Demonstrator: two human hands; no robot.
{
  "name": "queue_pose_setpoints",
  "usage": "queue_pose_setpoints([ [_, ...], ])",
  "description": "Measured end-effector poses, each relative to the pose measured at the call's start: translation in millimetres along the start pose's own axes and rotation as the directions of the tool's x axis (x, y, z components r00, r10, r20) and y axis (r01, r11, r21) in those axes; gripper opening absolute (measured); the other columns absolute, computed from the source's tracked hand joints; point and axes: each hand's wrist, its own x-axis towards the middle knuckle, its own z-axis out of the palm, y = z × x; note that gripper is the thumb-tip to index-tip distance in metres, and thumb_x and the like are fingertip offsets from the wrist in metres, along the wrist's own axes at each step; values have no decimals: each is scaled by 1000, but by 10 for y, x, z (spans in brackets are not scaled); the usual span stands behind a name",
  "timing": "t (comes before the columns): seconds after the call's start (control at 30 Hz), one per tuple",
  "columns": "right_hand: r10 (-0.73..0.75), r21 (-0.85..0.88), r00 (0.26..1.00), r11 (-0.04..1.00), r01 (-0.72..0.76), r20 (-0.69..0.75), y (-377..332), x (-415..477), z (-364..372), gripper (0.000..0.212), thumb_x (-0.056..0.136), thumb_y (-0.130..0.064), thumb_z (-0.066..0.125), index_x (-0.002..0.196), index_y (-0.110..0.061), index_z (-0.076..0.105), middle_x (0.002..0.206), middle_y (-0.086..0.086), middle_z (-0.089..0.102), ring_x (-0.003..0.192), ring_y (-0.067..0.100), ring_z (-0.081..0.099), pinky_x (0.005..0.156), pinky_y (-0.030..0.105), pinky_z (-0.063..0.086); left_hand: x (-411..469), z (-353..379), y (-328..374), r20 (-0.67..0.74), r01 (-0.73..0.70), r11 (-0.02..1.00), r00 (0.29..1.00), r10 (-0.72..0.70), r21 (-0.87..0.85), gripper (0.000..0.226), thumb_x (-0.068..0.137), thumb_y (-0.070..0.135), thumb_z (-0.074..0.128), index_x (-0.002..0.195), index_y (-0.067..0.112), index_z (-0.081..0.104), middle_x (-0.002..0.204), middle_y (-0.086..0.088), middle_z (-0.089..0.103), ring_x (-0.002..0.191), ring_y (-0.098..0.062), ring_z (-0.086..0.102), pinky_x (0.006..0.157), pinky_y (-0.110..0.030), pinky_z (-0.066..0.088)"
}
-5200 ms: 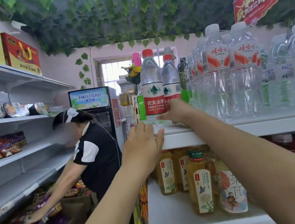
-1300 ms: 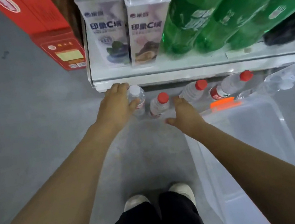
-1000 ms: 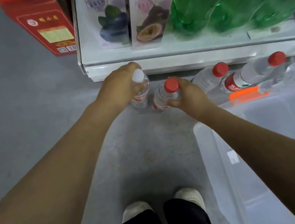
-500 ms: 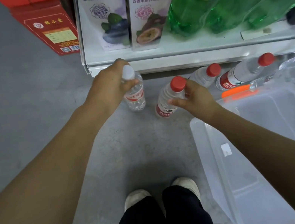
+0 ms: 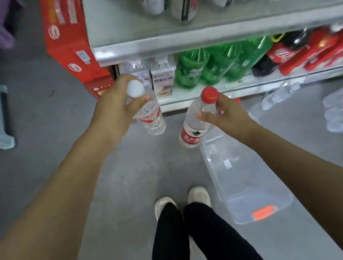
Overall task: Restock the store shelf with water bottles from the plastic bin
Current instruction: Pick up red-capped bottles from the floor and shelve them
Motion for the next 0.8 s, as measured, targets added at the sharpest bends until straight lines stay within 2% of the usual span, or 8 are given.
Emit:
queue_pose_setpoints([
  [0.1, -33, 12, 998, 999, 33, -57, -665, -394, -427, 35, 83, -25, 69, 115, -15, 57, 107, -1, 66, 97, 16, 60, 83, 25, 47, -201, -578, 661, -29, -33, 998, 999, 31, -47, 33, 86, 25, 64, 113, 11, 52, 93, 1, 54, 85, -18, 48, 61, -19, 33],
  [0.2, -110, 11, 991, 994, 111, -79, -1294, -769, -848, 33, 83, -22, 69, 114, -15, 59, 106, 0, 66, 95, 14, 61, 86, 22, 48, -359, -1095, 1253, -60, -76, 995, 996, 72, -65, 33, 85, 25, 64, 112, 12, 52, 104, -5, 62, 88, -22, 53, 72, -25, 40],
  [0.3, -197, 35, 977, 979, 201, -82, -1849, -1143, -1266, 33, 83, -21, 69, 114, -18, 58, 109, -3, 66, 99, 12, 62, 88, 25, 47, -555, -1565, 1839, -122, -133, 991, 984, 128, -35, 33, 86, 27, 64, 113, 13, 52, 107, -4, 63, 82, -15, 49, 60, -16, 37],
  [0.37, -255, 38, 962, 965, 260, -98, -2165, -1419, -1503, 29, 85, -21, 67, 111, -23, 57, 107, -5, 65, 97, 11, 61, 86, 25, 46, -752, -1841, 2246, -174, -186, 982, 968, 178, -29, 28, 85, 28, 64, 108, 18, 51, 97, 2, 61, 83, -15, 50, 63, -14, 38],
  [0.47, -347, -2, 930, 937, 350, -120, -2560, -1808, -1848, 32, 85, -28, 67, 114, -26, 55, 110, -5, 65, 98, 10, 60, 87, 30, 46, -1069, -2219, 2854, -252, -256, 966, 934, 254, 23, 27, 85, 30, 64, 107, 18, 52, 93, 2, 57, 85, -16, 50, 67, -24, 35],
  [0.6, -467, -29, 871, 883, 468, -156, -2998, -2442, -2267, 42, 81, -41, 66, 118, -26, 53, 118, 0, 63, 110, 18, 58, 98, 43, 46, -1543, -2591, 3598, -344, -330, 940, 876, 338, 83, 40, 87, 33, 61, 119, 9, 53, 98, 0, 53, 85, -13, 48, 64, -17, 32],
  [0.7, -541, 12, 823, 834, 551, -176, -3337, -2898, -2497, 49, 85, -38, 64, 127, -15, 52, 124, -4, 58, 114, 14, 54, 103, 41, 42, -1952, -2833, 4086, -421, -345, 933, 835, 355, 104, 41, 89, 35, 57, 120, 8, 52, 105, -3, 56, 95, -16, 51, 72, -25, 36],
  [0.8, -624, -4, 765, 775, 632, -159, -3644, -3272, -2664, 56, 83, -47, 62, 130, -18, 51, 127, -4, 59, 114, 14, 56, 102, 44, 43, -2336, -3076, 4520, -527, -344, 935, 780, 336, 88, 40, 92, 34, 53, 120, 6, 50, 108, -5, 55, 96, -18, 51, 70, -25, 37],
])
